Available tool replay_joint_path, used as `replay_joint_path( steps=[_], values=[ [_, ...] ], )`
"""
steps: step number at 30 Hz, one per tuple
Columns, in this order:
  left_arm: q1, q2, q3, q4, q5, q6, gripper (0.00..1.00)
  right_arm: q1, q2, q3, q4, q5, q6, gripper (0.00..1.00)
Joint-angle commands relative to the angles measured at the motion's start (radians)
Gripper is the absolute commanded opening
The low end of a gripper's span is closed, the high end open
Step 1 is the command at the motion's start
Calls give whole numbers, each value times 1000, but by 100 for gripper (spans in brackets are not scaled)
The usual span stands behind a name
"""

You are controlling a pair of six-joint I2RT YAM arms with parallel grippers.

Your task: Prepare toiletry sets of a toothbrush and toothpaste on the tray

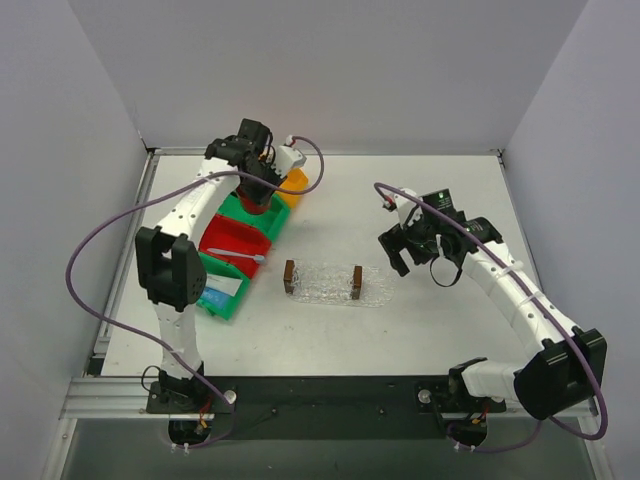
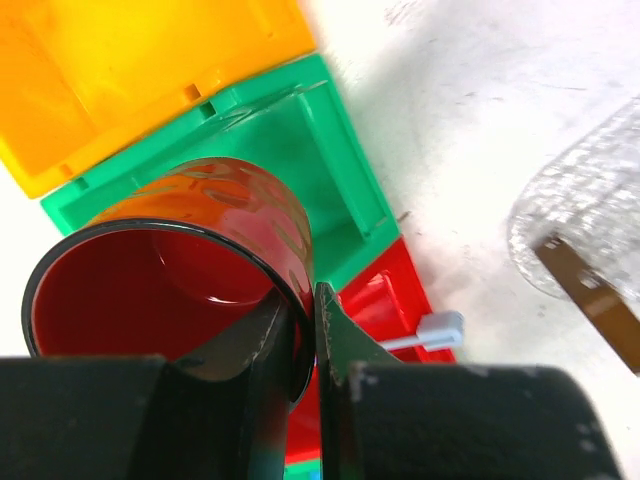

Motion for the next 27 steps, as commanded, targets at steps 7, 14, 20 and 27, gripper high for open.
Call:
replay_joint_path(
  steps=[7, 14, 20, 27],
  values=[
    [-200, -409, -62, -50, 162, 157, 0, -157, -51, 162, -40, -108, 104, 88],
    [-450, -487, -136, -111, 109, 223, 0, -170, -7, 352, -210, -257, 73, 85],
    [-559, -441, -117, -122, 40, 216, 0, -163, 12, 470, -333, -376, 49, 84],
    [-598, -357, -68, -96, 2, 191, 0, -153, 56, 492, -368, -468, 87, 82]
  ],
)
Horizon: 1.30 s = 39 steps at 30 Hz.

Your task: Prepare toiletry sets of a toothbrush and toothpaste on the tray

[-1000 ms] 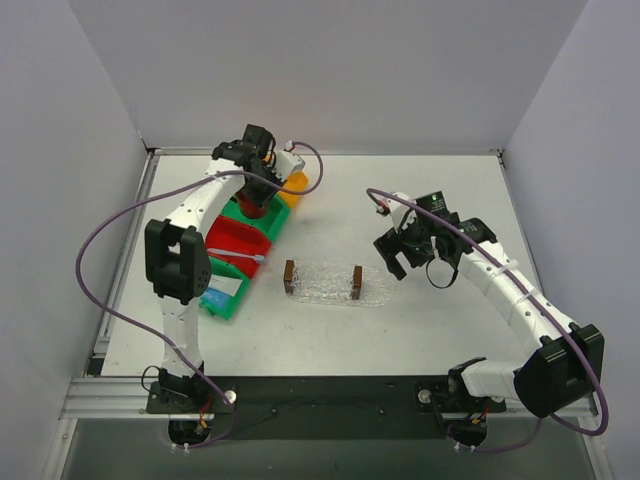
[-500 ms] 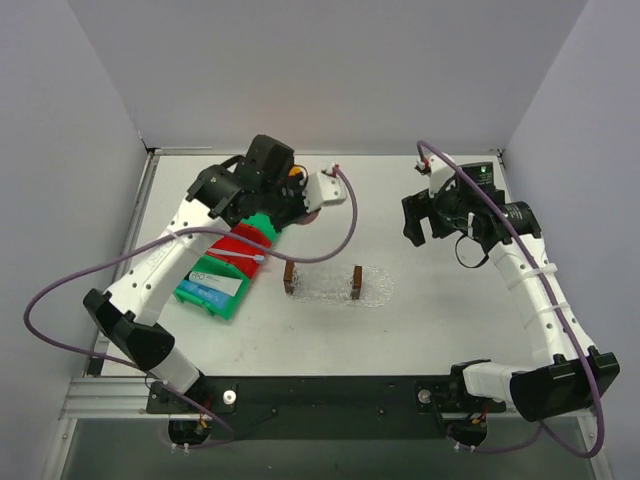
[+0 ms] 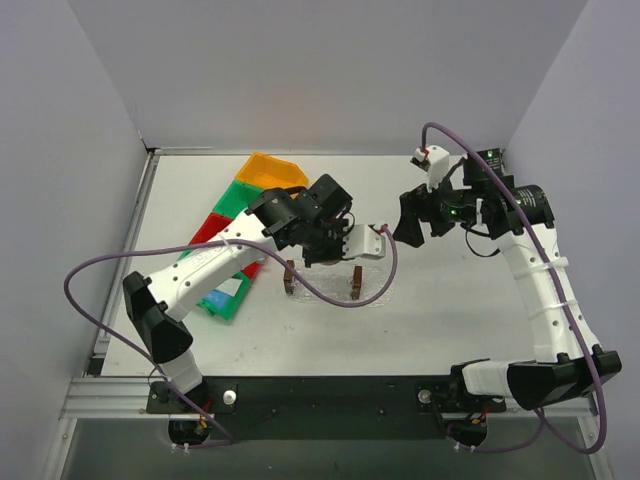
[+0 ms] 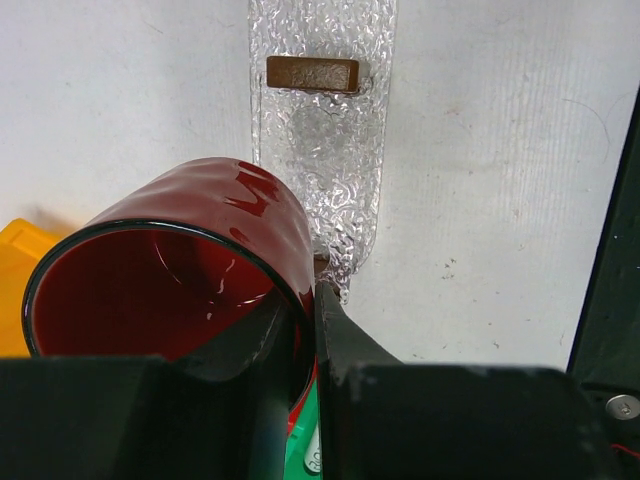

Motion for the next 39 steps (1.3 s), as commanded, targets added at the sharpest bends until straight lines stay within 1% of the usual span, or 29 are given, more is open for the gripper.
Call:
replay_joint_path(
  steps=[1, 6, 13, 23, 32, 39],
  values=[
    [-22, 17, 74, 78, -55, -1, 0, 13, 51, 29, -62, -105, 31, 81],
    [-46, 33, 77, 106, -81, -11, 0, 19, 110, 54, -60, -149, 80, 77],
    [-74, 33, 64, 114, -77, 6, 0, 47, 201, 108, -54, -186, 97, 73],
    [-91, 46, 71, 103, -40, 32, 0, 143, 279, 164, -53, -113, 87, 72],
    [-103, 71, 69, 100, -24, 35, 0, 196, 350, 195, -46, -77, 89, 71],
    [-108, 86, 90, 101, -27, 32, 0, 228, 384, 186, -37, -22, 80, 65]
  ],
)
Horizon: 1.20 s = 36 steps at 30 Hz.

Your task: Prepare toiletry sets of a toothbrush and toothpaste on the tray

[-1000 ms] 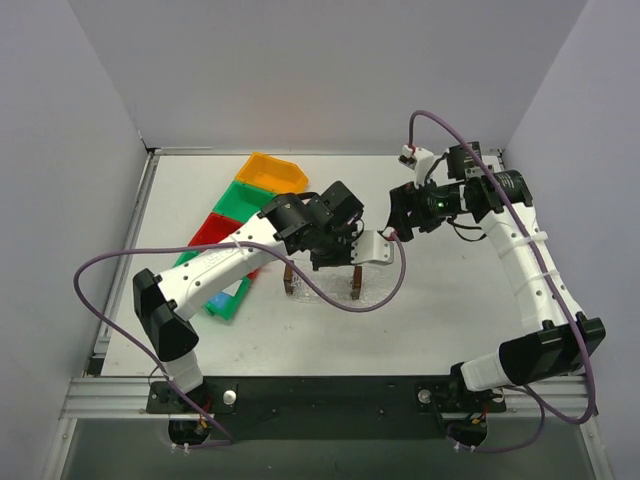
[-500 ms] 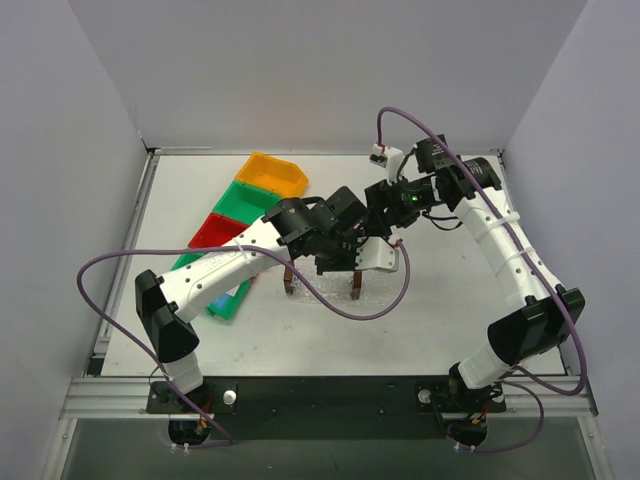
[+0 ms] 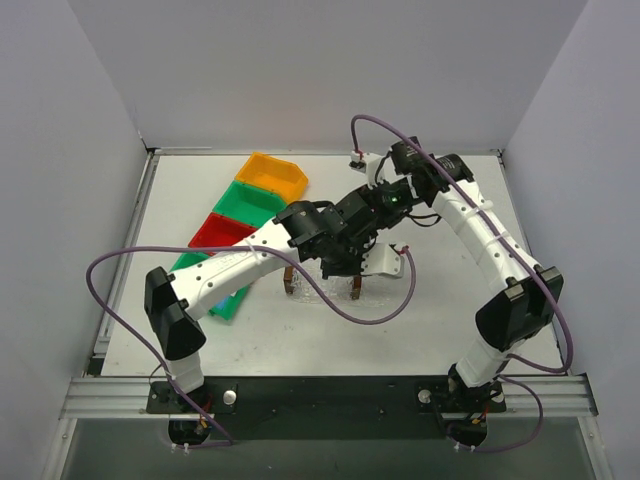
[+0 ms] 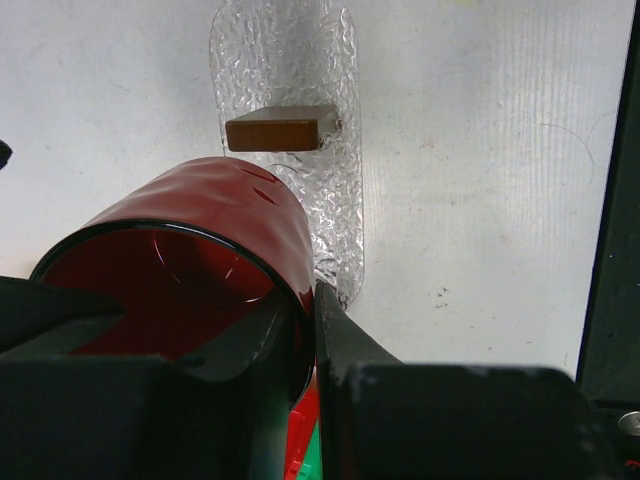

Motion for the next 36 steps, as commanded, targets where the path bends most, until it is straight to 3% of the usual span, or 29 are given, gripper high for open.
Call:
replay_joint_path(
  steps=[1, 13, 16, 20, 26, 27, 33, 36],
  values=[
    [-6, -8, 84, 64, 5, 23, 0, 23, 11, 15, 1, 44, -4, 65],
    [-20, 10, 107, 48, 11, 30, 0, 110, 28, -9, 47, 243, 4, 52],
    [-18, 12, 110, 48, 16, 28, 0, 132, 35, -12, 49, 280, 4, 45],
    [-20, 5, 106, 53, 14, 22, 0, 145, 39, -21, 47, 326, 4, 24],
    [-18, -31, 43, 106, -12, -3, 0, 145, 11, -47, 47, 375, 7, 0],
    [-18, -37, 17, 116, -21, -7, 0, 145, 6, -51, 47, 384, 8, 0],
    [-17, -83, -48, 203, -96, -38, 28, 145, -29, -89, 46, 464, 25, 0],
    [-17, -106, -68, 234, -99, -50, 33, 142, -57, -107, 44, 496, 35, 0]
  ],
)
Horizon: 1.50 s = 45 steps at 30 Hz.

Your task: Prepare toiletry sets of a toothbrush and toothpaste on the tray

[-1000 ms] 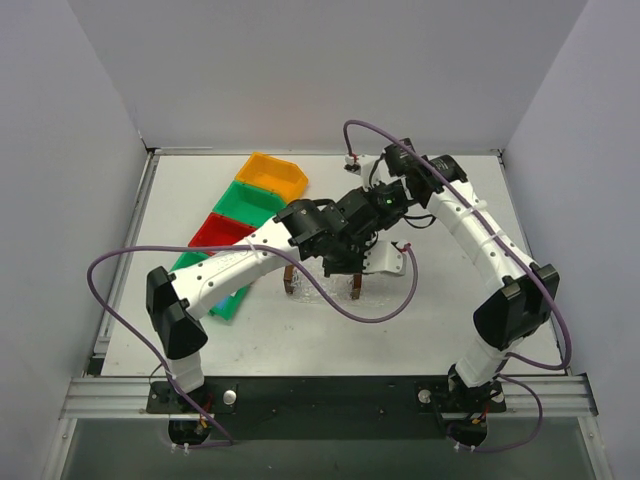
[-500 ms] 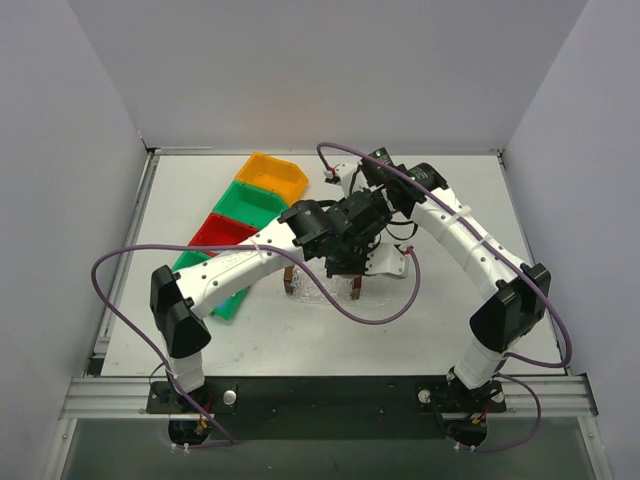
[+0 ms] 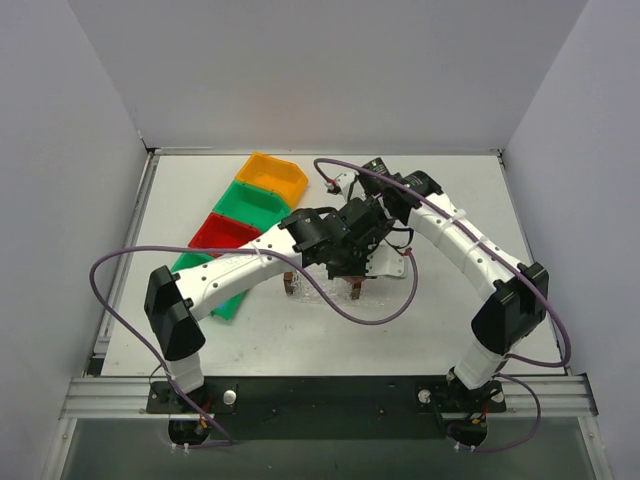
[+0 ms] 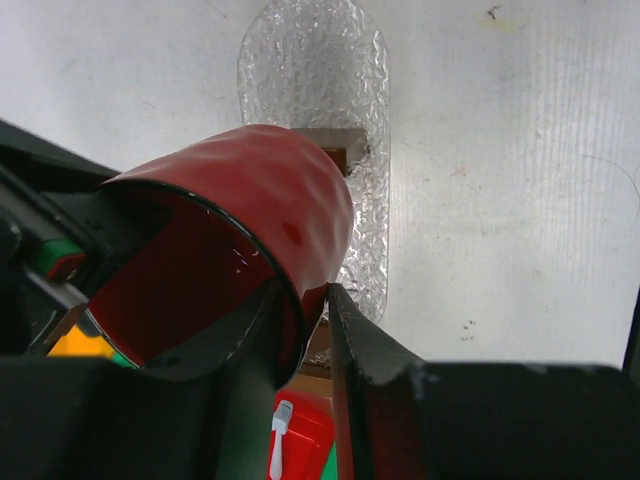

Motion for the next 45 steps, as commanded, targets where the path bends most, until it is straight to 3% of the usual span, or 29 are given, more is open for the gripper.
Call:
replay_joint_path(
  steps=[1, 7, 11, 15, 26, 38, 45],
  values=[
    [-8, -121, -1, 122, -92, -53, 35, -25, -78, -21, -17, 96, 93, 0],
    [-5, -163, -26, 164, -137, -73, 57, -69, -125, -53, -12, 103, 124, 0],
    [8, -200, -72, 190, -166, -92, 62, -110, -168, -87, -5, 126, 153, 0],
    [38, -270, -150, 234, -192, -107, 64, -135, -225, -191, 32, 180, 185, 0],
    [291, -421, -265, 348, -154, -207, 69, -161, -361, -532, 291, 197, 263, 0],
    [339, -456, -321, 371, -157, -202, 69, -175, -374, -655, 495, 286, 318, 0],
    [344, -473, -328, 380, -161, -194, 69, -175, -317, -661, 517, 287, 355, 0]
  ],
)
